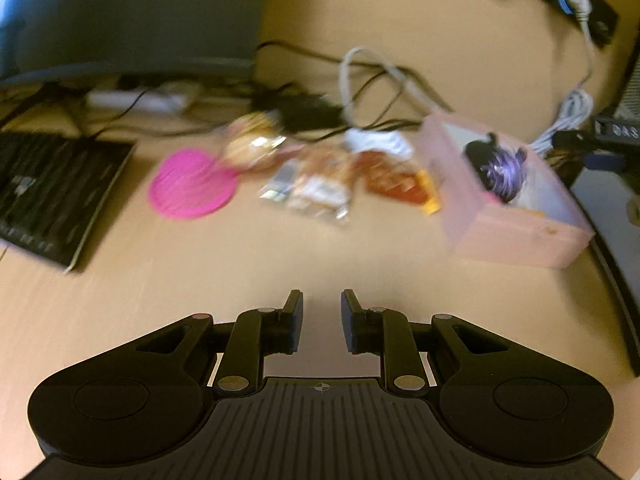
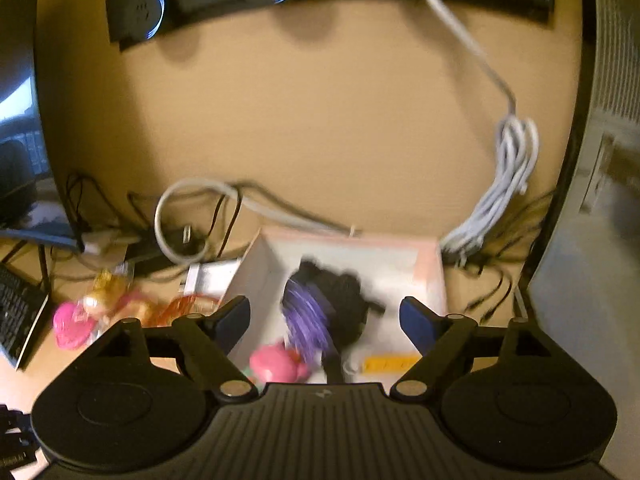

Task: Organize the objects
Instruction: 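Drop the yellow block into the box with the left tool while the right drops the star, then grasp the packaged bread roll with the left tool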

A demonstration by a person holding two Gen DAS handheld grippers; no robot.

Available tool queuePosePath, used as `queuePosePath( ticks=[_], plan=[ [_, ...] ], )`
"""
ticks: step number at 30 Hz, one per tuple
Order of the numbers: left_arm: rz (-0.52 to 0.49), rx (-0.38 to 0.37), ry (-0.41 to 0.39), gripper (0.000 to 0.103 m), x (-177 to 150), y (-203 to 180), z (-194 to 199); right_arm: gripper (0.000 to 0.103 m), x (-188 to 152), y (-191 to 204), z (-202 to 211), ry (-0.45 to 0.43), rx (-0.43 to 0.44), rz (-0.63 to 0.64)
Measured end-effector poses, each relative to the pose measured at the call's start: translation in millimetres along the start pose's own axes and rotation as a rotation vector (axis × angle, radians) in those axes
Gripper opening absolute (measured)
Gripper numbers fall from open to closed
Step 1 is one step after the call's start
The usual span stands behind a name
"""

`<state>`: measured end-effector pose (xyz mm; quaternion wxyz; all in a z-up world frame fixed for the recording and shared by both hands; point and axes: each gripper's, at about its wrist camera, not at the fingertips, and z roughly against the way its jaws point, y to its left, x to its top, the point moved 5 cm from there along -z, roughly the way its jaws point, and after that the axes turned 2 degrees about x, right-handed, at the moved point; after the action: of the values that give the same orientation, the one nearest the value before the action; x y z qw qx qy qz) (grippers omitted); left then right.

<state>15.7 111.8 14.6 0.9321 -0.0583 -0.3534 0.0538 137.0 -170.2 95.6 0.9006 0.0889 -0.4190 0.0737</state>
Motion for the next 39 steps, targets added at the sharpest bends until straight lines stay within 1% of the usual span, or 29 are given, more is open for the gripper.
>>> queuePosePath(
  ticks=[4,7,10,13,15,20,22,24,26,27,29,31,34,36,39],
  plan=[
    [-0.008,0.008,0.021,0.022,-4.4,9.3,-4.0,0.087,-37.5,7.7,0.0,0.045,-0.015,0.021],
    [-0.023,-0.013,0.015,0.022,-2.0,5.1,-7.9,0.093,-60.6,9.6,5.0,0.068,-0.033,0.028],
    [-0.043,-0.031,-0.007,0.022,2.6,-0.8,-10.3,0.096,-83.5,11.2,10.1,0.095,-0.058,0.022],
    [-0.040,-0.035,-0.054,0.022,14.7,0.7,-10.6,0.097,-102.6,11.9,19.8,0.118,-0.069,-0.005],
    [-0.043,-0.051,-0.072,0.022,28.0,2.1,-13.9,0.097,-112.1,13.8,25.1,0.137,-0.073,-0.028],
    [-0.119,-0.053,-0.125,0.023,66.0,-6.6,-32.2,0.098,-129.5,20.4,35.3,0.163,-0.111,-0.026],
    [-0.157,-0.050,-0.109,0.023,77.8,-10.9,-47.4,0.099,-135.2,23.0,40.8,0.170,-0.127,-0.016],
    [-0.205,-0.033,-0.073,0.025,87.4,-15.6,-67.8,0.100,-140.1,24.6,45.8,0.177,-0.142,-0.006],
    [-0.251,-0.009,-0.006,0.027,91.4,-19.7,-91.9,0.100,-145.6,24.9,51.2,0.182,-0.157,0.006],
    [-0.262,-0.013,-0.030,0.027,94.6,-21.5,-96.1,0.100,-147.7,24.5,53.4,0.182,-0.165,0.009],
    [-0.286,-0.010,-0.039,0.027,101.5,-25.7,-105.7,0.101,-152.1,22.8,59.3,0.182,-0.181,0.007],
    [-0.285,-0.006,-0.041,0.027,106.2,-29.1,-112.5,0.103,-157.1,18.7,64.7,0.186,-0.187,-0.007],
    [-0.277,-0.007,-0.044,0.027,112.8,-34.0,-120.8,0.103,-163.9,12.1,71.1,0.197,-0.196,-0.028],
    [-0.257,-0.012,-0.022,0.027,118.2,-34.8,-124.4,0.103,-166.6,8.4,74.4,0.199,-0.199,-0.039],
    [-0.226,-0.023,0.033,0.028,122.5,-35.3,-123.7,0.103,-170.0,5.9,79.0,0.198,-0.196,-0.049]
  ],
)
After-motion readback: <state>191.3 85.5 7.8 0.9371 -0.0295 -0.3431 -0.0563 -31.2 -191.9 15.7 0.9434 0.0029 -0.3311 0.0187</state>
